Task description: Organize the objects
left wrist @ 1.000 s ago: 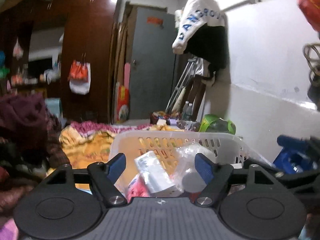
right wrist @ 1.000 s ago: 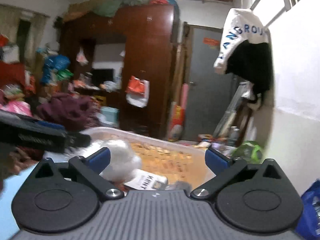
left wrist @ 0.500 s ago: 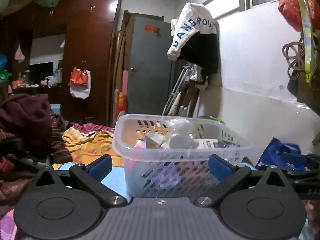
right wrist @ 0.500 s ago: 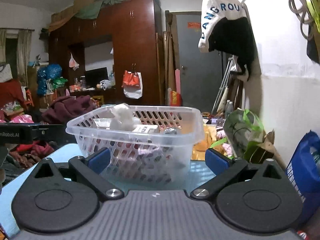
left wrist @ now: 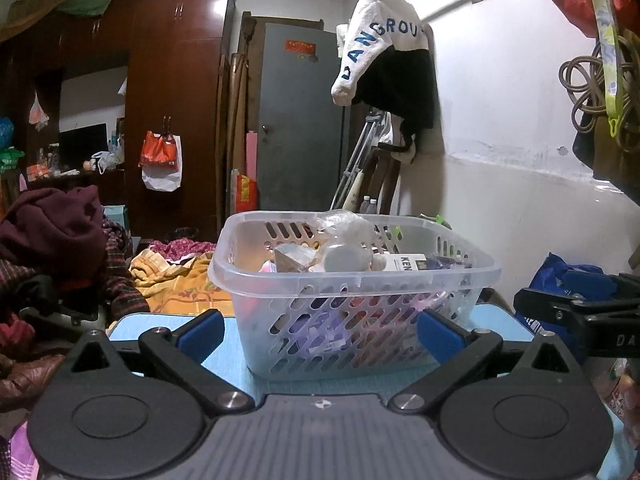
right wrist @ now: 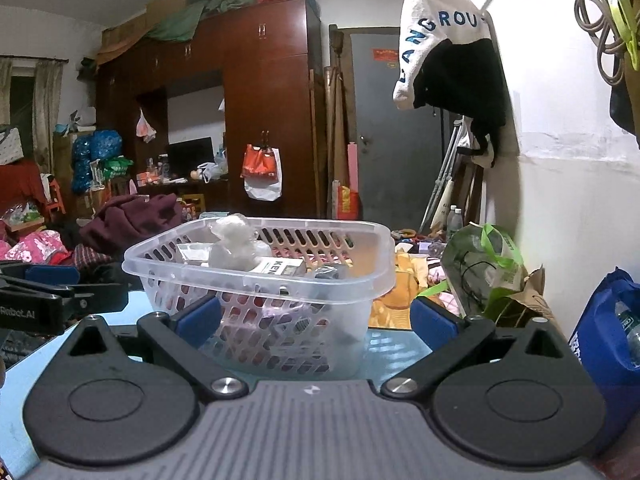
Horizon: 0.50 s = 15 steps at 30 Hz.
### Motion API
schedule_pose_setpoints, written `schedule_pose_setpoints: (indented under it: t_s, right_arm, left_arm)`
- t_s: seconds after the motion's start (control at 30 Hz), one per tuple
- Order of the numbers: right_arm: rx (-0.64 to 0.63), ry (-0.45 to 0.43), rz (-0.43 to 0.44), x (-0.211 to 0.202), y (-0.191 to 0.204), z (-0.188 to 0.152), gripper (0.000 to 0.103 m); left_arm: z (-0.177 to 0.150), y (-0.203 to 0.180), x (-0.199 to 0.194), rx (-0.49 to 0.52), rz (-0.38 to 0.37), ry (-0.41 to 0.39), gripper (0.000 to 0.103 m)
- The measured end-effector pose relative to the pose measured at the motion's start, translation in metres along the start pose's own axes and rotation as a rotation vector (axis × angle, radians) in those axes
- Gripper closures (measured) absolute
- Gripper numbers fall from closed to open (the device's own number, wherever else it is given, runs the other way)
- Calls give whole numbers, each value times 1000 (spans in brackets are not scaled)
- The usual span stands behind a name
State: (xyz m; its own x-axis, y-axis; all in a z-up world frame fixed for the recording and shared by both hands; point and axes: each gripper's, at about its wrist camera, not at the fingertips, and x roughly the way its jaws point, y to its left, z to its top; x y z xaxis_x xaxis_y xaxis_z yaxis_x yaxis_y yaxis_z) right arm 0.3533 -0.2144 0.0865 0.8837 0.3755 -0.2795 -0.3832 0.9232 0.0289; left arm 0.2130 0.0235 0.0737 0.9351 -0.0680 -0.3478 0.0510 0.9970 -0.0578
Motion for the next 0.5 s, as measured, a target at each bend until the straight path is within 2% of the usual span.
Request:
schedule_pose_setpoints:
  t_s: [0.23, 0.5]
  right_arm:
    - [-33, -8, -3, 0, 4, 1, 0]
    - [-9, -10, 5, 1, 1, 1, 0]
  left_arm:
    - [2, -2, -3, 12, 15, -6, 0]
    - [1, -3, -4, 12, 18, -2, 0]
